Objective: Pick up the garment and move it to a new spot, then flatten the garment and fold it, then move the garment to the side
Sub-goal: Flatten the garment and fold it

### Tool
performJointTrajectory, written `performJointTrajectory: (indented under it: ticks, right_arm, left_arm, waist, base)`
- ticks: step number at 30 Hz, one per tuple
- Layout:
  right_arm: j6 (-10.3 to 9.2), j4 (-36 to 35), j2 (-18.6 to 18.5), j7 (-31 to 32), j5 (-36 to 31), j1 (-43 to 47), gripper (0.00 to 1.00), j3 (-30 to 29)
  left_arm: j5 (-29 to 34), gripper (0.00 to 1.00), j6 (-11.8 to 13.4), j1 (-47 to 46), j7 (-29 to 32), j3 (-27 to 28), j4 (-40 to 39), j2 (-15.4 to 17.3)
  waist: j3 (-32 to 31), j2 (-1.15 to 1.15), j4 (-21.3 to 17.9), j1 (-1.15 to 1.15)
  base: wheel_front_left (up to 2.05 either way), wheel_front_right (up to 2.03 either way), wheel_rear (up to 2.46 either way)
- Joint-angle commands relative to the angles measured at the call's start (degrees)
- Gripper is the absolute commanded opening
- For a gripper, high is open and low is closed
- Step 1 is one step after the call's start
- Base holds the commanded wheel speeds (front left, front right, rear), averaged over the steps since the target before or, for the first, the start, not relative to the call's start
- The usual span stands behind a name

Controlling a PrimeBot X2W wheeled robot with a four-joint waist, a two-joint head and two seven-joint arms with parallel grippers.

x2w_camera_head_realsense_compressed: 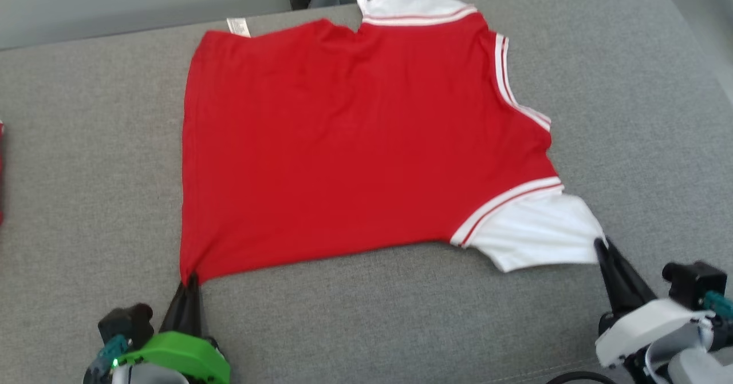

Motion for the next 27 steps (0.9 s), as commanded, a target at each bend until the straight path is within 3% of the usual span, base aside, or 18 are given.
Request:
performJointTrajectory:
  ticks: [1,13,22,27]
  right_arm:
    - [-0.12,0.90,0.84,-0.28,-1.14,3.90,0.00,0.02]
    - [-0.12,3.01,5.52,-0.28,-3.22,15.89,0.00,-3.42]
    - [-0.12,3.94,4.38,-0.28,-1.74,21.54,0.00,-1.74]
    - [-0.12,-1.28,3.33,-0.28,-2.27,19.68,0.00,-2.34]
  left_arm:
    - [-0.91,0.00,0.15,4.87,0.13,1.82,-0.41,-0.39]
    - [-0.43,0.00,0.13,18.29,0.07,1.08,-2.62,-1.54]
    - [0.98,0.00,0.13,21.70,0.07,-0.63,-3.60,-1.56]
    - [1.62,0.00,0.13,20.71,0.07,-1.56,-7.05,-1.61]
  waist:
    - [-9.97,0.03,0.13,0.01]
    - [-16.98,0.03,3.42,0.01]
    - [-16.89,0.03,6.63,0.01]
    - [-15.28,0.03,6.95,0.01]
  base:
    - [0.00,0.00,0.00]
    - [0.00,0.00,0.00]
    - [0.00,0.00,0.00]
    - [0.00,0.00,0.00]
